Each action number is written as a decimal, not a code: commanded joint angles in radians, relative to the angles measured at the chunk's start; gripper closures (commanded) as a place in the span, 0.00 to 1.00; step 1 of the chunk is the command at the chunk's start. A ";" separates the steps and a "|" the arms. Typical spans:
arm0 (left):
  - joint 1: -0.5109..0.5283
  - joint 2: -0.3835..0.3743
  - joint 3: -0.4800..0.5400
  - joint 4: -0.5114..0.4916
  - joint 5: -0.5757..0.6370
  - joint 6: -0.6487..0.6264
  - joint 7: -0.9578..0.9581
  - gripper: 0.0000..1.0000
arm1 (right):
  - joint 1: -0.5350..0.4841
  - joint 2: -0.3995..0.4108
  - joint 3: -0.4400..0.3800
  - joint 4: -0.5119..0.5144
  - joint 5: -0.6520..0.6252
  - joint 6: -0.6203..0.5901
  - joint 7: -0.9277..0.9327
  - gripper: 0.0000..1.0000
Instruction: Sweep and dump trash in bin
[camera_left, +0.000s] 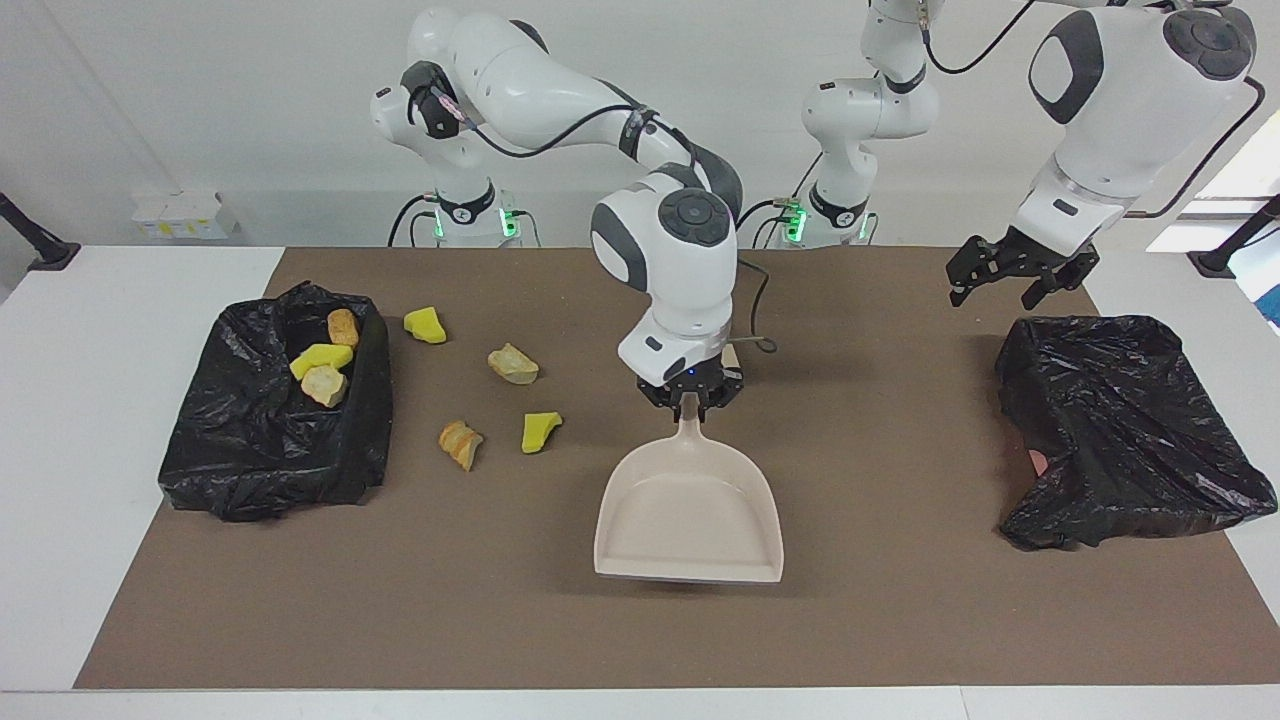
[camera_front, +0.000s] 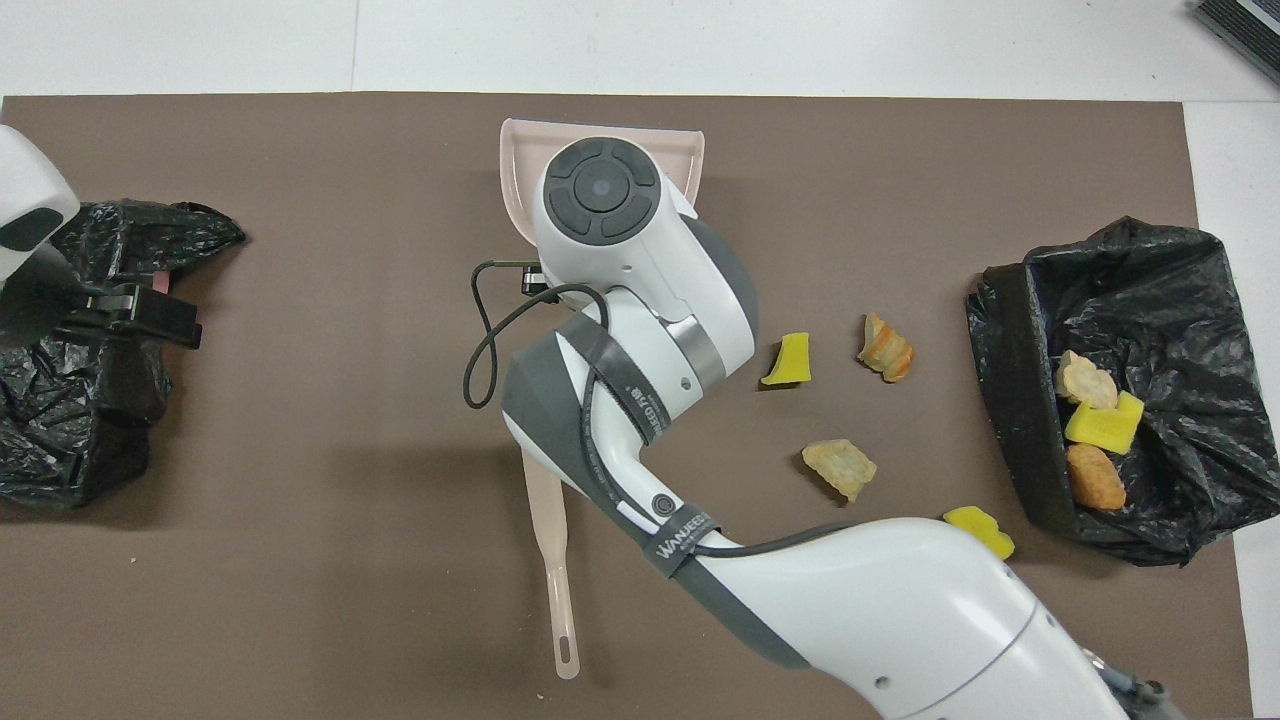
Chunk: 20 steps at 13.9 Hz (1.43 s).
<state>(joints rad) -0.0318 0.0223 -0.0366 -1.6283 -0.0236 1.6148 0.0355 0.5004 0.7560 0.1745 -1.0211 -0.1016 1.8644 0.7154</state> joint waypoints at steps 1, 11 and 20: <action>0.006 -0.007 -0.003 0.004 0.016 -0.004 0.009 0.00 | -0.008 0.043 0.042 0.062 0.031 0.021 0.015 1.00; 0.006 -0.007 -0.003 0.004 0.016 -0.004 0.009 0.00 | 0.004 0.072 0.049 -0.017 0.054 0.047 -0.057 0.68; 0.006 -0.007 -0.003 0.004 0.016 -0.004 0.009 0.00 | -0.028 -0.022 0.045 -0.084 0.140 0.039 -0.030 0.05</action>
<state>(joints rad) -0.0319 0.0223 -0.0366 -1.6283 -0.0236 1.6148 0.0355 0.5033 0.8074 0.2137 -1.0218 0.0089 1.9050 0.6782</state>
